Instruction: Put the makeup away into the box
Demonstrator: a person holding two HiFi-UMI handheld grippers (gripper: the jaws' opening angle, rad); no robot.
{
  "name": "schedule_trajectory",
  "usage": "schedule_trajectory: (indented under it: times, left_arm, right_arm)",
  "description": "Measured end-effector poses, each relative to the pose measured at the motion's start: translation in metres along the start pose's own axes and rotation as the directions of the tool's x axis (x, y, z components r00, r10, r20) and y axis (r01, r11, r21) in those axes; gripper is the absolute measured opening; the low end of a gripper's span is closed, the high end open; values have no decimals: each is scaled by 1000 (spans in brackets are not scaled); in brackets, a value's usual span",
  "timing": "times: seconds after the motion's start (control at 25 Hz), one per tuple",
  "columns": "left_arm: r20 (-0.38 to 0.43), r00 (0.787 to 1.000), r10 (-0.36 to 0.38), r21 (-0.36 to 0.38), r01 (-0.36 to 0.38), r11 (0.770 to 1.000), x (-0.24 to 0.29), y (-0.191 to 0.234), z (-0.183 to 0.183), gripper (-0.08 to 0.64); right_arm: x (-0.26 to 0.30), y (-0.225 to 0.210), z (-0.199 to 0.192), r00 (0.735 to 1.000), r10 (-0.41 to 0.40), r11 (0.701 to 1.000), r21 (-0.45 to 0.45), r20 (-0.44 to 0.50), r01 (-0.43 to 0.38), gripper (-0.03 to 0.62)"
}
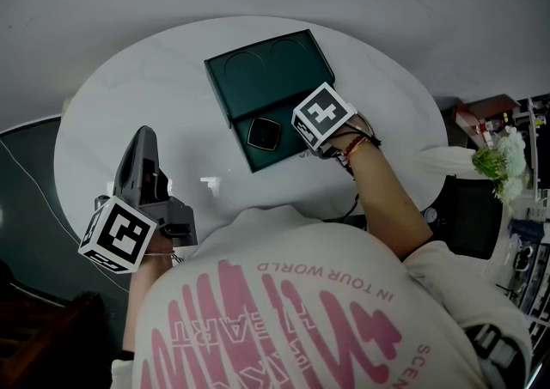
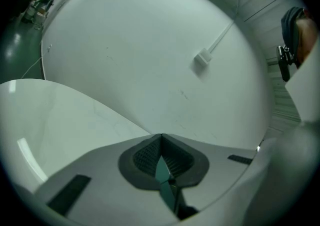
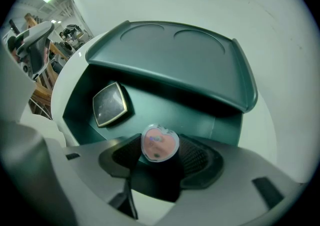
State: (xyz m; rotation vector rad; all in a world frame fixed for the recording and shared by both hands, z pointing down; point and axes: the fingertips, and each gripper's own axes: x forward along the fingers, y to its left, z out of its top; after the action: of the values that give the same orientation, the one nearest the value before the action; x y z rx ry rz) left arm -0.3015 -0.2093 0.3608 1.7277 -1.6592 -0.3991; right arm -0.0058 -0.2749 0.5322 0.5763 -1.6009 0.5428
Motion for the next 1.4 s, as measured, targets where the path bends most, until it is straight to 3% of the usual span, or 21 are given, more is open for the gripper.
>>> schedule_trajectory:
  times: [0.4,0.64,0.76,0.88,1.0,1.4]
  left_arm:
    - [15,1000,13,6,-13,1000,-4,-10,-5,2]
    - [42,999,11,-10,-10,1000,-8,-23,-12,2]
    - [44,999,22,-13,-22,1000,-11,-29,-19,2]
    - [51,998,20,-19,-19,1000,-11,-37,-26,2]
    - [49,999,18,-20,-17,1000,-10,-49,-35,2]
    - [92,996,15,-11,-14,1000,-9,-89,-48,2]
  right_arm:
    - [-5,0,3,999,12,1000,12,53,-12,245]
    - [-23,-4,7,987,52,997,42,154,-59,253]
    - [-41,0,13,967,91,993,46,238,-105,256]
    - [-59,7,26,935,125,989,38,333,-146,245]
    - [-77,9,36,885,148,980,57,442,-192,209]
    - [-133,20,57,658,187,924,97,730,-370,101]
